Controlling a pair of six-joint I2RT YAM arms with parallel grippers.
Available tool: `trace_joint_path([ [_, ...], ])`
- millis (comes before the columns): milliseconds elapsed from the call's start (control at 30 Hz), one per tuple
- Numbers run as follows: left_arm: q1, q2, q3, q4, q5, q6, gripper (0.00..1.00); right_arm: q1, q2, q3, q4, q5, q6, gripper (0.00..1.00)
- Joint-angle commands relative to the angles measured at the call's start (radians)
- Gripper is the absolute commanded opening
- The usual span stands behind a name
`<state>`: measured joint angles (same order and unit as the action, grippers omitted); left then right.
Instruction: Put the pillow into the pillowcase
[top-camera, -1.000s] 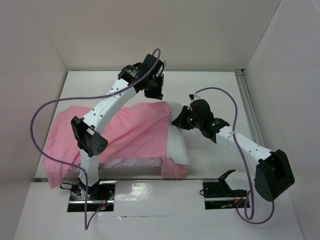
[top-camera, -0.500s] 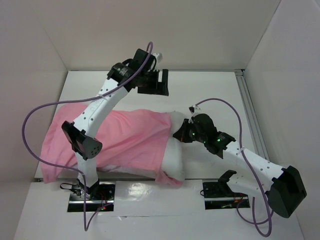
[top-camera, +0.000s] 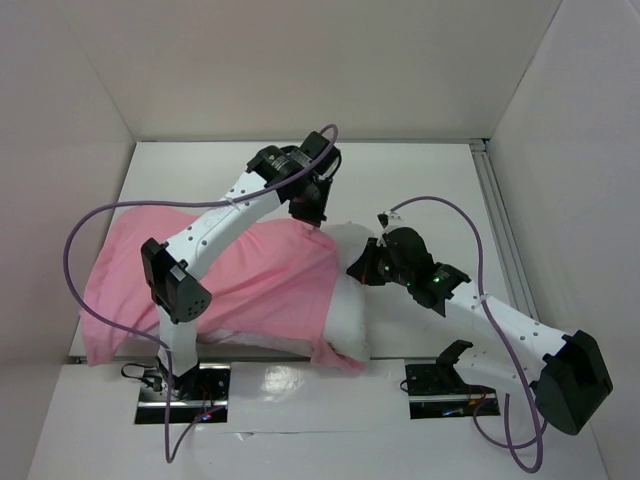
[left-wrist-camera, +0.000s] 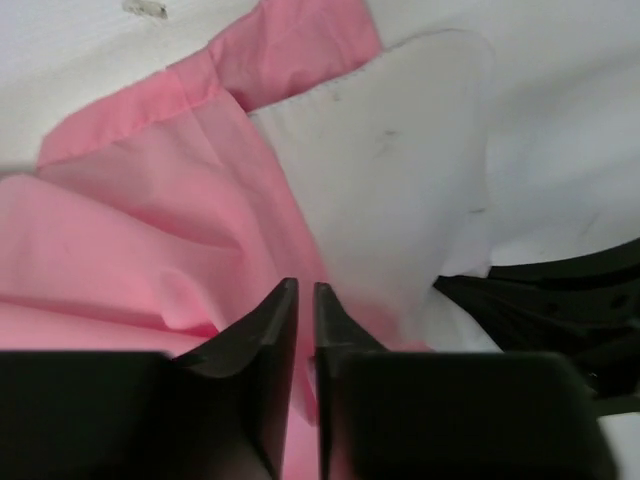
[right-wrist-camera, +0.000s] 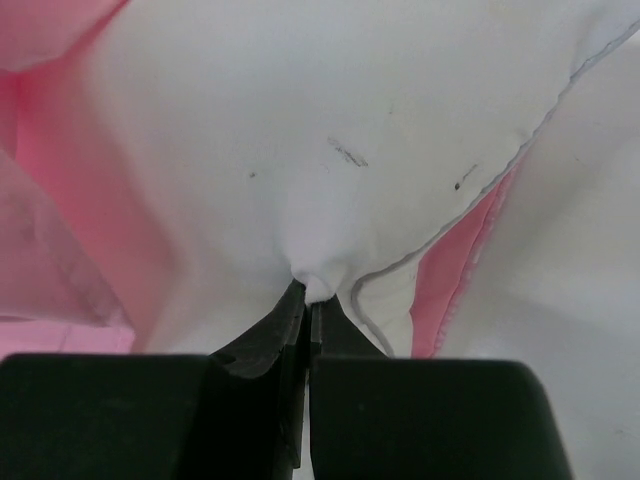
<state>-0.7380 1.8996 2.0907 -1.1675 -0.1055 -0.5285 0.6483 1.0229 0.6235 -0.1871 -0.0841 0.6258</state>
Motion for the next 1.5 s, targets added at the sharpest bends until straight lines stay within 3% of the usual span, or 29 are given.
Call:
trace_joint_path([
  [0,0.002,0.032,0.06,-0.012,-0.022,0.016,0.21,0.007,-0.01,0.027,-0.1,0.05,-0.04,0.0],
  [67,0.002,0.079,0.097,-0.023,-0.011,0.025,0.0,0.007,-0.01,0.027,-0.1,0.05,-0.031,0.0],
  [300,0.012,0.105,0.267,-0.003,0.027,0.045,0.0,0.007,0.008,0.067,-0.068,0.061,-0.031,0.0],
  [467,0.042,0.038,0.269,0.117,0.23,0.055,0.0,0.007,0.069,0.154,-0.031,0.041,-0.031,0.0],
  [600,0.042,0.024,0.269,0.065,0.157,0.055,0.0,0.007,0.059,0.156,-0.022,0.029,-0.031,0.0],
  [633,0.042,0.024,0.269,0.036,0.068,0.041,0.03,0.007,0.059,0.156,-0.034,0.029,-0.031,0.0],
  [667,0.031,0.015,0.269,0.007,0.025,0.018,0.18,0.007,0.046,0.144,-0.034,0.029,-0.031,0.0],
  [700,0.016,0.015,0.253,-0.013,-0.015,0.009,0.55,0.007,0.037,0.13,-0.046,0.029,-0.031,0.0],
  [733,0.005,-0.012,0.205,-0.026,-0.052,-0.001,0.72,0.007,0.037,0.13,-0.055,0.029,-0.031,0.0],
  [767,-0.006,-0.025,0.175,-0.026,-0.104,-0.001,0.8,0.007,0.037,0.121,-0.055,0.029,-0.031,0.0],
  [833,-0.027,-0.048,0.111,-0.026,-0.154,-0.031,0.93,0.007,0.028,0.12,-0.066,0.029,-0.031,0.0],
  [1000,-0.041,-0.06,-0.056,-0.035,-0.238,-0.093,0.95,0.007,0.019,0.111,-0.077,0.029,-0.031,0.0],
  [1067,-0.041,-0.037,-0.076,-0.026,-0.238,-0.093,0.86,0.007,0.019,0.111,-0.086,0.029,-0.031,0.0],
  [1167,-0.05,-0.008,-0.046,-0.017,-0.22,-0.084,0.59,0.007,0.019,0.111,-0.086,0.029,-0.031,0.0],
  [1200,-0.051,0.001,-0.028,-0.017,-0.22,-0.073,0.4,0.007,0.019,0.111,-0.086,0.029,-0.031,0.0],
  [1233,-0.051,0.015,-0.005,-0.029,-0.211,-0.064,0.09,0.007,0.019,0.111,-0.086,0.029,-0.031,0.0],
  [1267,-0.051,0.015,0.021,-0.029,-0.211,-0.064,0.0,0.007,0.019,0.111,-0.086,0.029,-0.031,0.0],
  [1467,-0.051,0.026,0.173,0.024,-0.106,-0.002,0.0,0.007,0.042,0.12,-0.049,0.02,-0.021,0.0],
])
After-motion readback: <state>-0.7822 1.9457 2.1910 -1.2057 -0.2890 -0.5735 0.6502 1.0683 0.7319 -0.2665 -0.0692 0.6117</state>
